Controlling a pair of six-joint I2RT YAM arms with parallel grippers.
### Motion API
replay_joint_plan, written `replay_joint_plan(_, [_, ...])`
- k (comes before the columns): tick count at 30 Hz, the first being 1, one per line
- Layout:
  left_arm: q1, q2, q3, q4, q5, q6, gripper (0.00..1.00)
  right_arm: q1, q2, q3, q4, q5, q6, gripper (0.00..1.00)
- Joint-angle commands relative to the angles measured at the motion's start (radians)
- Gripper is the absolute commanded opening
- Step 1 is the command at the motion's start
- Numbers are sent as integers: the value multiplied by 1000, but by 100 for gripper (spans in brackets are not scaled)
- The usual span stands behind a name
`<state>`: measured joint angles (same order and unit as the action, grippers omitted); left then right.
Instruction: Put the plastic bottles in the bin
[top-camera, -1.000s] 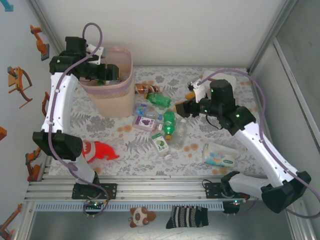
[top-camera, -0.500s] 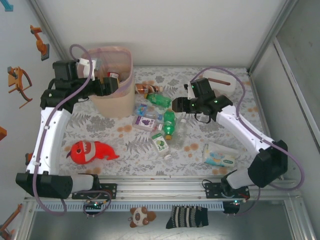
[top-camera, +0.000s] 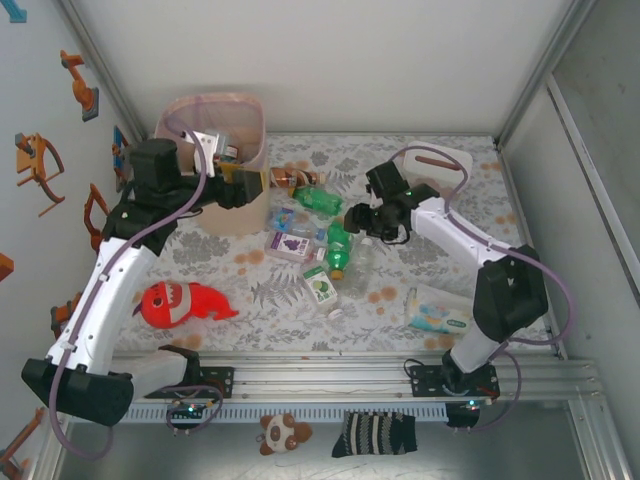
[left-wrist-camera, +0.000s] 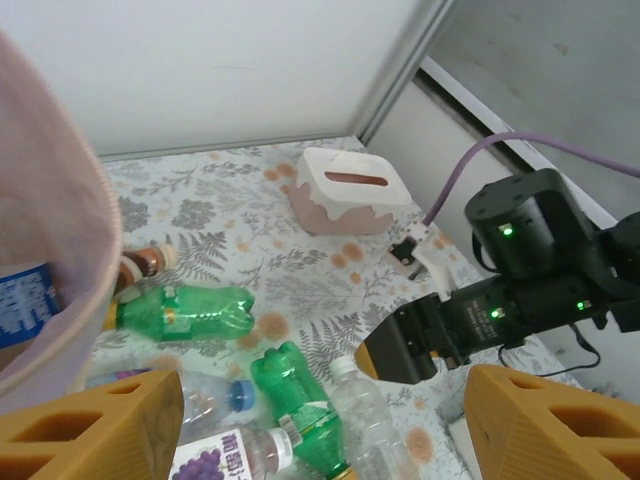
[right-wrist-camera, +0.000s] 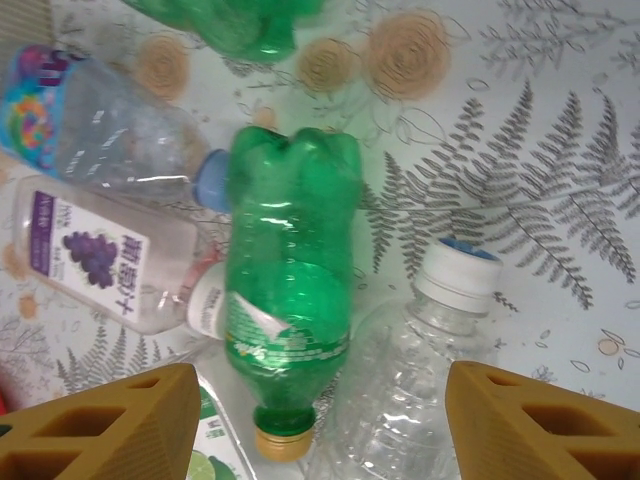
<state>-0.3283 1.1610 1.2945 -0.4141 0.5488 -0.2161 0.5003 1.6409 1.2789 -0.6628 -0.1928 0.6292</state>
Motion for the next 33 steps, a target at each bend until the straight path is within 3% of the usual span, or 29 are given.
replay_joint_plan(1, [-41, -6, -35, 120, -23, -22, 73, -11, -26, -56, -29, 9, 37, 65])
replay_joint_plan(6, [-130, -38, -87, 178, -41, 9, 73, -11, -71, -202, 72, -12, 45, 67])
replay_joint_plan(14, [-216, -103, -126, 173, -118, -11, 73, -11, -76, -300, 173, -63, 71, 75])
replay_joint_plan(33, [-284, -195, -197, 166, -202, -28, 73, -12, 0, -363, 278, -59, 63, 73])
